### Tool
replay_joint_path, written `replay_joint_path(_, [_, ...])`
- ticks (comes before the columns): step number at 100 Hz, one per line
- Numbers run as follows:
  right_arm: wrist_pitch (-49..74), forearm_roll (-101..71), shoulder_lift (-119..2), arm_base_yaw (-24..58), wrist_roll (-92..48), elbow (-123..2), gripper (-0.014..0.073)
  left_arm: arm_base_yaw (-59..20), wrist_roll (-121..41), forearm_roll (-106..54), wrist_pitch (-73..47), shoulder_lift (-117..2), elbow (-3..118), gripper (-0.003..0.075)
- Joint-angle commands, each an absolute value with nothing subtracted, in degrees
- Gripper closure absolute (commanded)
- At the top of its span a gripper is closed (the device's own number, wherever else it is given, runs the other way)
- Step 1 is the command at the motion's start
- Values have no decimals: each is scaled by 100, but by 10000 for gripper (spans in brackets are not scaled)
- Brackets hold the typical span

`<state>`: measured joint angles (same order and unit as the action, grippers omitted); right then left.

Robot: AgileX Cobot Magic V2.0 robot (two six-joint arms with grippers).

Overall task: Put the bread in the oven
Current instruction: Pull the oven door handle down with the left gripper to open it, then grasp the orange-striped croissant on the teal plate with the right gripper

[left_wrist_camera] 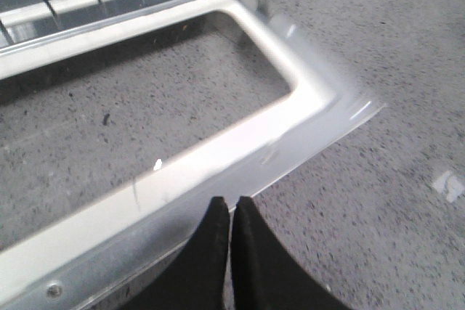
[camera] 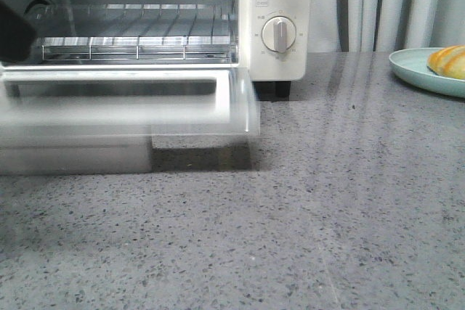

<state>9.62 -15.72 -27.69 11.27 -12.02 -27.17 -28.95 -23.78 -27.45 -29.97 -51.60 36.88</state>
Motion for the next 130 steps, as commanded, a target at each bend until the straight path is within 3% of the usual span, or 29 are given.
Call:
replay_joint_path(1, [520, -1555, -2825, 1084, -1261, -2926, 662, -2947, -2326, -2946, -2652, -4848, 3591, 742])
replay_joint_path(35, [768, -1555, -2881, 1084, -1261, -3060, 662, -2947, -2326, -3195, -2426, -4425, 3414, 742])
replay_joint_path(59, [1464, -1545, -3712, 767, -1261, -4253, 654, -2947, -2326, -3196, -2362, -3286, 3414, 742])
replay_joint_path(68, [1494, -1545, -4127, 313, -1261, -4774, 580, -2947, -2326, -3185, -2410, -2837, 3414, 742])
replay_joint_path(83, [1838, -1537, -5002, -404, -1261, -5507, 304, -2947, -2326, -3125, -2648, -2264, 3414, 742])
replay_joint_path(90, [1871, -1521, -5487, -567, -1261, -5657, 231, -2947, -2326, -3011, -2818, -2103, 3414, 742])
replay_joint_path(130, [1882, -1485, -7899, -914, -1261, -5747, 235, -2947, -2326, -2983, -3106, -1917, 3414, 742])
